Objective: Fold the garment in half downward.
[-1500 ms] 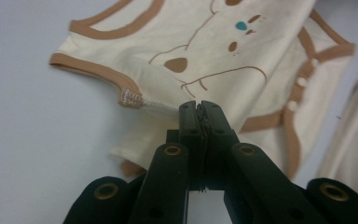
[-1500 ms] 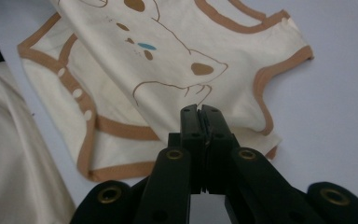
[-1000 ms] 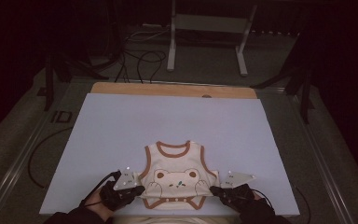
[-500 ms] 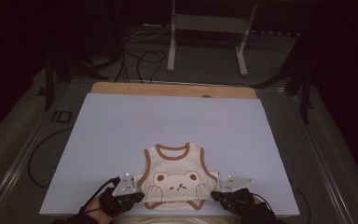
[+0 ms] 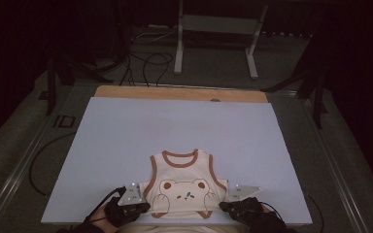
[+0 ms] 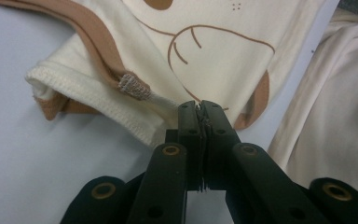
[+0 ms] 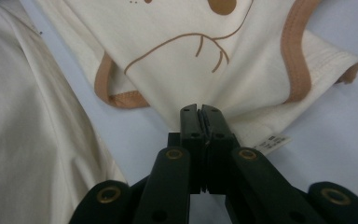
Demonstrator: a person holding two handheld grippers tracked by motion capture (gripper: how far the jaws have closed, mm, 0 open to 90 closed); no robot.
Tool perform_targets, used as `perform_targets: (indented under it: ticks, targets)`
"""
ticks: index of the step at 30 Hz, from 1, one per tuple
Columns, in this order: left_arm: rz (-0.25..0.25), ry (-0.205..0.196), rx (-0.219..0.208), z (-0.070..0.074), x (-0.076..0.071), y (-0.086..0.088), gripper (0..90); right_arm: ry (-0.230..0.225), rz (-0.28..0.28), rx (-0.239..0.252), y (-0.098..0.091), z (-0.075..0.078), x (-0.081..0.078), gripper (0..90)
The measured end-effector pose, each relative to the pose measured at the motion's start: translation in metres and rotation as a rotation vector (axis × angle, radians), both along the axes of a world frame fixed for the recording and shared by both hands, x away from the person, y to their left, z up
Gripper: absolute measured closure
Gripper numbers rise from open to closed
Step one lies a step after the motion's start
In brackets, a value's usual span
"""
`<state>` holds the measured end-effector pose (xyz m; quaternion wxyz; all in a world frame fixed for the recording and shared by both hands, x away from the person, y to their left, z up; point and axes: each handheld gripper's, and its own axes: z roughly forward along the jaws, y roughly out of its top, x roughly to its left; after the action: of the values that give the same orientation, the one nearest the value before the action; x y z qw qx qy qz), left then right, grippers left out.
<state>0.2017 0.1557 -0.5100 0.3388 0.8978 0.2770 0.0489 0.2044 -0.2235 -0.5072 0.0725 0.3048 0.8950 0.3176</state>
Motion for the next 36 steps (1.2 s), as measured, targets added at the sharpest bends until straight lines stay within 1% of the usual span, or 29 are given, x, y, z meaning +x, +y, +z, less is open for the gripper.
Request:
perform_targets:
  ticks: [2, 5, 7, 11, 14, 15, 18, 20, 22, 23, 24, 25, 27, 28, 29, 31, 34, 35, 36]
  targets:
    - [-0.008, -0.009, 0.001, 0.000, 0.000, 0.000, 88.4, -0.002, 0.001, 0.000, -0.001, 0.000, 0.000, 89.0]
    - [-0.012, -0.008, 0.001, -0.001, 0.000, 0.000, 87.9, 0.008, -0.002, 0.010, -0.001, -0.001, 0.000, 88.8]
    - [-0.018, -0.014, 0.003, -0.001, -0.001, 0.000, 87.9, -0.002, 0.002, 0.002, -0.001, -0.001, 0.000, 88.7]
    - [-0.027, -0.011, 0.001, -0.001, 0.000, 0.000, 87.3, -0.003, 0.010, 0.004, -0.002, -0.001, 0.000, 88.3]
    - [-0.036, -0.009, 0.008, -0.001, 0.002, 0.000, 86.9, -0.005, 0.012, 0.004, -0.002, -0.001, 0.001, 88.3]
    - [-0.035, -0.009, 0.008, -0.001, 0.002, -0.001, 86.4, 0.003, 0.008, 0.011, -0.002, -0.001, 0.001, 88.2]
    - [-0.036, -0.006, 0.010, 0.000, 0.002, -0.001, 86.2, 0.005, 0.009, 0.014, -0.003, -0.001, 0.001, 88.1]
    - [-0.039, 0.000, 0.006, 0.000, 0.003, -0.001, 85.1, 0.010, 0.010, 0.017, -0.003, -0.001, 0.002, 86.5]
    - [-0.050, 0.010, -0.001, 0.001, 0.002, -0.001, 80.3, 0.012, 0.009, 0.024, -0.002, 0.000, 0.002, 80.1]
    - [-0.051, 0.008, -0.003, 0.002, 0.003, 0.000, 75.8, 0.005, 0.021, 0.033, -0.002, 0.001, 0.001, 73.4]
    - [-0.050, 0.000, -0.006, 0.004, 0.003, 0.001, 73.1, 0.004, 0.020, 0.039, -0.002, 0.003, 0.000, 71.1]
    - [-0.046, -0.002, -0.013, 0.006, 0.003, 0.002, 67.4, -0.012, 0.023, 0.049, -0.002, 0.005, 0.000, 67.6]
    - [-0.048, -0.007, -0.029, 0.011, 0.006, 0.004, 62.2, -0.021, 0.019, 0.067, -0.003, 0.010, 0.001, 60.0]
    - [-0.047, -0.012, -0.036, 0.014, 0.006, 0.005, 60.4, -0.026, 0.017, 0.063, -0.003, 0.011, 0.002, 57.4]
    - [-0.052, -0.020, -0.037, 0.016, 0.007, 0.005, 56.6, -0.033, 0.018, 0.062, -0.002, 0.014, 0.002, 50.6]
    - [-0.049, -0.027, -0.047, 0.020, 0.008, 0.007, 51.7, -0.038, 0.013, 0.064, -0.002, 0.018, 0.004, 43.7]
    - [-0.046, -0.033, -0.050, 0.027, 0.010, 0.008, 44.4, -0.048, 0.005, 0.085, -0.002, 0.023, 0.007, 36.6]
    - [-0.048, -0.037, -0.051, 0.028, 0.010, 0.008, 40.5, -0.056, 0.011, 0.085, -0.002, 0.025, 0.007, 33.9]
    - [-0.049, -0.041, -0.049, 0.030, 0.011, 0.008, 38.3, -0.055, 0.015, 0.086, -0.003, 0.026, 0.008, 33.0]
